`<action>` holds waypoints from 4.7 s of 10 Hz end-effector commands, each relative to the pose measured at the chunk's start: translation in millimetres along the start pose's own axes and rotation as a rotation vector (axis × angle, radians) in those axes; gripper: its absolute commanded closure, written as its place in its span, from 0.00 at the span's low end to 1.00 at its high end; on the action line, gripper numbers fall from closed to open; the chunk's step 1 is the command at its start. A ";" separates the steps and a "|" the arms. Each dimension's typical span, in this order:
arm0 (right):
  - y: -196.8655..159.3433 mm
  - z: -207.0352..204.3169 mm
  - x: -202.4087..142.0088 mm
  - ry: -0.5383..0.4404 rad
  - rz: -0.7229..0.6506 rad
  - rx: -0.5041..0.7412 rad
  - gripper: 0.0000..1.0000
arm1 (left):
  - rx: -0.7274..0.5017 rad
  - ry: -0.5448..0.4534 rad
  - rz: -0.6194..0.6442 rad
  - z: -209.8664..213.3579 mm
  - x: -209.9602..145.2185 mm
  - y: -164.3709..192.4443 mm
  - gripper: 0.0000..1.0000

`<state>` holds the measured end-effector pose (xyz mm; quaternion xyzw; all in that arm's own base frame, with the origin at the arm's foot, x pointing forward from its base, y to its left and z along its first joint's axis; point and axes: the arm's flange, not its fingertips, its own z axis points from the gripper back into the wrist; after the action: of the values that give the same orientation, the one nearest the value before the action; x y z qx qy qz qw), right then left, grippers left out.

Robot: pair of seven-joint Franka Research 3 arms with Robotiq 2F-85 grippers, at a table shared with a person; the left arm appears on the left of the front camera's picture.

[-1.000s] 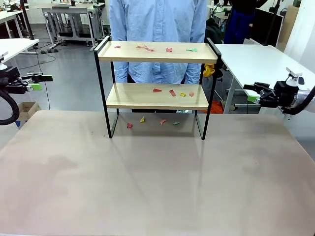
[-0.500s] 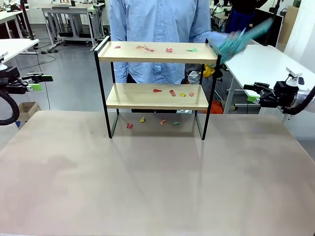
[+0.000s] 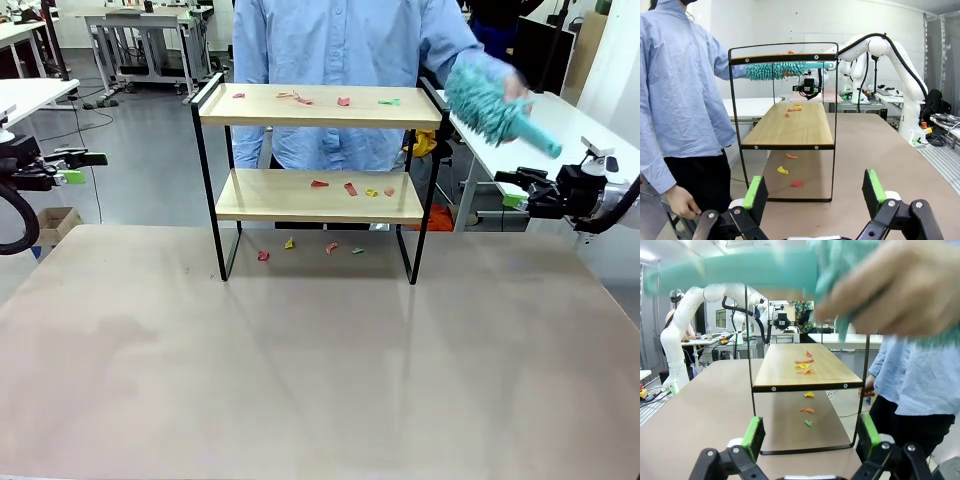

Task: Clean the shelf.
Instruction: Pick up the Duster handed by the human.

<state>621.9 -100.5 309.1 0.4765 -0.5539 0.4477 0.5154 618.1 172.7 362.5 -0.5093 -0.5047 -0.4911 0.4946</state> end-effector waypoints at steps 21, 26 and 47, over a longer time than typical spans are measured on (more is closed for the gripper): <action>99.5 -47.4 262.6 0.645 -0.561 -0.751 0.00 | -0.001 0.000 -0.009 -0.4 2.5 -0.1 0.00; 108.7 -66.8 278.0 0.663 -0.495 -0.837 0.00 | -0.001 0.000 -0.009 -0.4 2.5 -0.1 0.00; 159.9 -175.2 259.3 0.932 -0.632 -1.101 0.00 | -0.001 0.000 -0.009 -0.4 2.5 -0.1 0.00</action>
<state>485.8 74.8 581.0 0.0546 -0.2536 0.1039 0.9602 619.0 172.8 361.8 -0.5092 -0.5043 -0.4916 0.4947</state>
